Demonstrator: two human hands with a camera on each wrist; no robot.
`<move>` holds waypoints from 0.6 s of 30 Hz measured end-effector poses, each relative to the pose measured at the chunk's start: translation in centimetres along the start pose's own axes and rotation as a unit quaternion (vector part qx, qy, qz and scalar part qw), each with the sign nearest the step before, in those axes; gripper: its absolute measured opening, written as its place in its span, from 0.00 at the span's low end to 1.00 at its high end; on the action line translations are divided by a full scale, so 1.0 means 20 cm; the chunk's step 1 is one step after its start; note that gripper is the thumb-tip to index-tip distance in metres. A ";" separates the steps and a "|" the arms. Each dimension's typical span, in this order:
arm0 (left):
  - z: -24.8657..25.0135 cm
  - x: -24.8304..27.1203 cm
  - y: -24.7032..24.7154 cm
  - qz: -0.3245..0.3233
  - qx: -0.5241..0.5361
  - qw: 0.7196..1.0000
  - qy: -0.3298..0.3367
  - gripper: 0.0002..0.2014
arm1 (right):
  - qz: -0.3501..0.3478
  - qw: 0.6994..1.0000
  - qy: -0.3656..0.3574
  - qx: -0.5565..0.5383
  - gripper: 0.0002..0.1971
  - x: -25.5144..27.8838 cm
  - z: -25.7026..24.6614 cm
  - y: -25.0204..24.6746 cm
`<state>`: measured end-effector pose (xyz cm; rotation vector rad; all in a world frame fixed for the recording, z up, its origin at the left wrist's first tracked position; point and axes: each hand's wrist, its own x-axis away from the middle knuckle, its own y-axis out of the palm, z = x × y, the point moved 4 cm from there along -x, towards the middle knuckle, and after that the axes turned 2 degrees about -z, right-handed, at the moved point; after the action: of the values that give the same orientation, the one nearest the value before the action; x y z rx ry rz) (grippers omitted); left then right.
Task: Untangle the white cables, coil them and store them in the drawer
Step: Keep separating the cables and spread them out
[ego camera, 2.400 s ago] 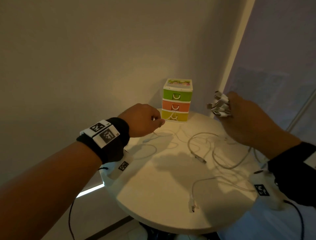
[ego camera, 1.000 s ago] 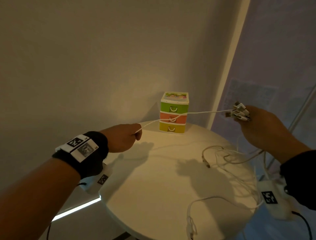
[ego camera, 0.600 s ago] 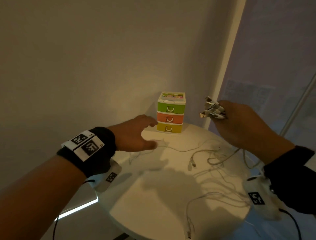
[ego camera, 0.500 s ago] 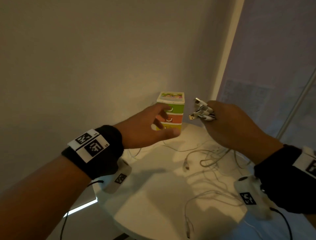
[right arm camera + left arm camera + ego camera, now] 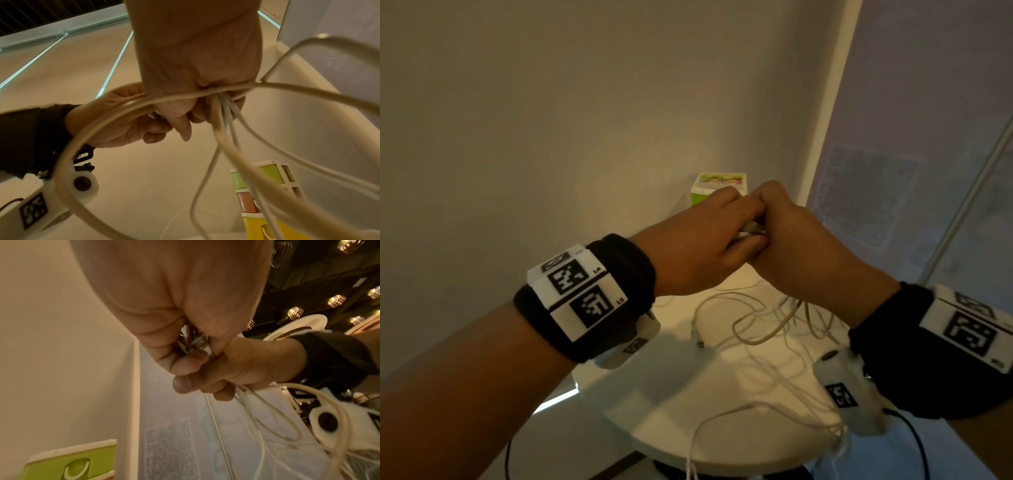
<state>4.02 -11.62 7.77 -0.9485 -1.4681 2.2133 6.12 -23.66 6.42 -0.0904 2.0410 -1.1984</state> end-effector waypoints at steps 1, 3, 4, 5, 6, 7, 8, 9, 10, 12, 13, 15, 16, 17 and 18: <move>0.01 0.00 -0.01 0.004 -0.014 1.000 0.005 0.13 | -0.001 1.000 -0.004 -0.002 0.16 0.00 0.01 0.01; 0.03 0.00 -0.01 0.008 -0.048 0.999 0.010 0.13 | -0.003 1.000 -0.013 -0.019 0.17 -0.01 0.02 0.02; 0.04 0.00 -0.01 0.008 -0.072 0.997 0.010 0.13 | -0.006 1.000 -0.019 -0.023 0.17 -0.01 0.03 0.03; 0.04 0.00 -0.01 0.009 -0.102 0.995 0.009 0.14 | -0.010 0.999 -0.021 -0.021 0.17 -0.01 0.02 0.03; 0.05 -0.01 0.00 0.009 -0.140 0.990 0.010 0.15 | -0.012 1.000 -0.020 -0.016 0.18 0.00 0.02 0.03; 0.05 -0.01 0.01 0.006 -0.178 0.984 0.015 0.16 | -0.013 1.000 -0.017 -0.010 0.19 0.00 0.02 0.02; 0.05 -0.01 0.02 0.002 -0.206 0.978 0.022 0.17 | -0.012 1.000 -0.020 -0.010 0.20 0.00 0.02 0.02; 0.04 -0.02 0.03 -0.007 -0.222 0.974 0.030 0.17 | -0.013 1.000 -0.025 -0.010 0.20 0.01 0.01 0.02; 0.04 -0.02 0.05 -0.019 -0.231 0.972 0.038 0.17 | -0.015 0.999 -0.028 -0.012 0.19 0.01 0.00 0.01; 0.03 -0.03 0.06 -0.035 -0.232 0.972 0.032 0.16 | -0.024 0.999 -0.017 -0.020 0.20 0.02 0.00 0.01; 0.01 -0.03 0.06 -0.035 -0.226 0.973 0.019 0.15 | -0.029 0.999 -0.005 -0.032 0.20 0.02 0.00 0.00; -0.03 -0.04 0.03 -0.024 -0.218 0.976 -0.007 0.15 | -0.028 0.996 0.042 -0.067 0.19 0.02 0.02 -0.02; -0.05 -0.04 0.02 -0.016 -0.220 0.975 -0.017 0.15 | -0.023 0.995 0.064 -0.079 0.17 0.02 0.03 -0.03; -0.07 -0.04 0.00 -0.007 -0.224 0.974 -0.026 0.13 | -0.024 0.994 0.077 -0.080 0.14 0.02 0.05 -0.05; -0.09 -0.04 -0.02 0.002 -0.227 0.973 -0.034 0.10 | -0.033 0.994 0.083 -0.066 0.10 0.03 0.06 -0.05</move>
<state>5.78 -10.74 7.92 -1.0116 -2.0577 1.9634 6.16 -25.33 6.61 -0.1266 2.2784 -1.1425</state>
